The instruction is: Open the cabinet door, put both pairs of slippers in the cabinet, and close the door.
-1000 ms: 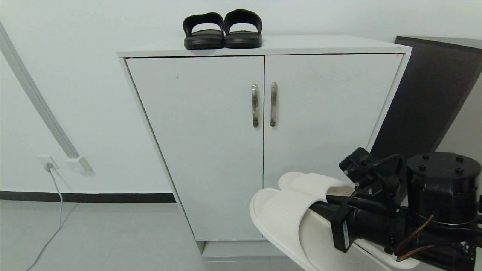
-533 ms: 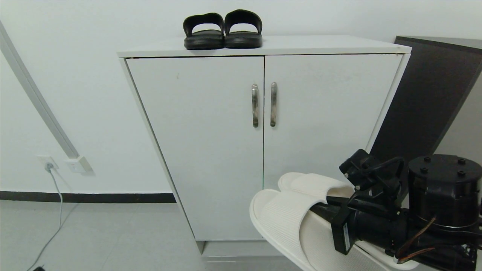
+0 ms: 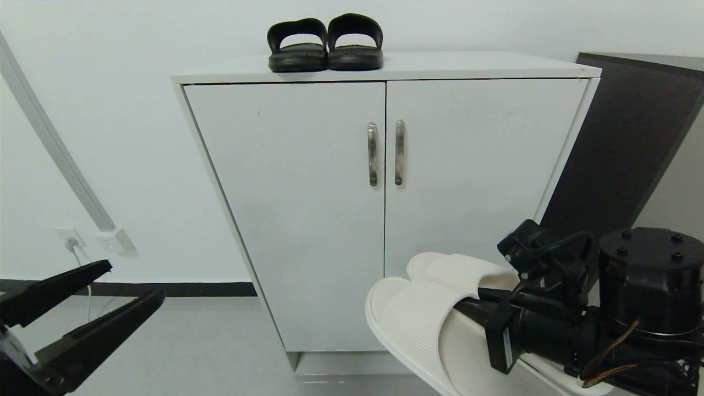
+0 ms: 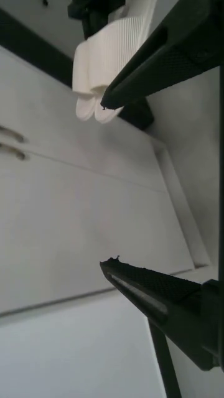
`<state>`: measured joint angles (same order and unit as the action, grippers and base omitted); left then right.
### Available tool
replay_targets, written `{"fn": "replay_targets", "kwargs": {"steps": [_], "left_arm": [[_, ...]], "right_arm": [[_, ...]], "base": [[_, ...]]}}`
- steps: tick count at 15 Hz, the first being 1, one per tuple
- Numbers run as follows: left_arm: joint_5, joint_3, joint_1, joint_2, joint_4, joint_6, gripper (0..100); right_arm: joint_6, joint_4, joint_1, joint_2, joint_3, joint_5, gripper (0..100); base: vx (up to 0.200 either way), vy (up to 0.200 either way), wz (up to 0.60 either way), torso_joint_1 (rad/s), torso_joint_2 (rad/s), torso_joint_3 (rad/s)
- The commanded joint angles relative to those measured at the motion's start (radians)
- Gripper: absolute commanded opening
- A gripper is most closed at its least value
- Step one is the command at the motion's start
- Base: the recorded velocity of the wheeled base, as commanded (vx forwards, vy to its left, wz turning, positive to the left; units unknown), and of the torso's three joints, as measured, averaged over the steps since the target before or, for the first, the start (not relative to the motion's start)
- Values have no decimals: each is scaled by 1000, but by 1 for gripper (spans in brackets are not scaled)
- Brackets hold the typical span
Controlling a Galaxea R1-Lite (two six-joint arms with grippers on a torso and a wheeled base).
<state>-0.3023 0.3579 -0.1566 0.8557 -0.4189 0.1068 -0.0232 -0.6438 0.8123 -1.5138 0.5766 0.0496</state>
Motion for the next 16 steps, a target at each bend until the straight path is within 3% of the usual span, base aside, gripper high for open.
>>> {"fn": "replay_targets", "kwargs": {"steps": [1,3,6,14,16], "left_arm": [[0,52,-83,118,-24,25,100],[2,89,-158,177,-70,51,100],[17,159,-267,275,-73,54,100],[19,377,-478,488,-73,74,100],[17,451,-495,577,-73,73,100]], "right_arm": [[0,-8,1,3,-1,1,0],[2,-19,1,1,-3,1,0],[0,-19,1,-2,-4,1,0],[2,-22,7,0,-20,1,0],[2,-22,7,0,-21,-4,0]], "base": [[0,0,0,0,0,0],[0,0,0,0,0,0],[0,0,0,0,0,0],[0,0,0,0,0,0],[0,0,0,0,0,0]]}}
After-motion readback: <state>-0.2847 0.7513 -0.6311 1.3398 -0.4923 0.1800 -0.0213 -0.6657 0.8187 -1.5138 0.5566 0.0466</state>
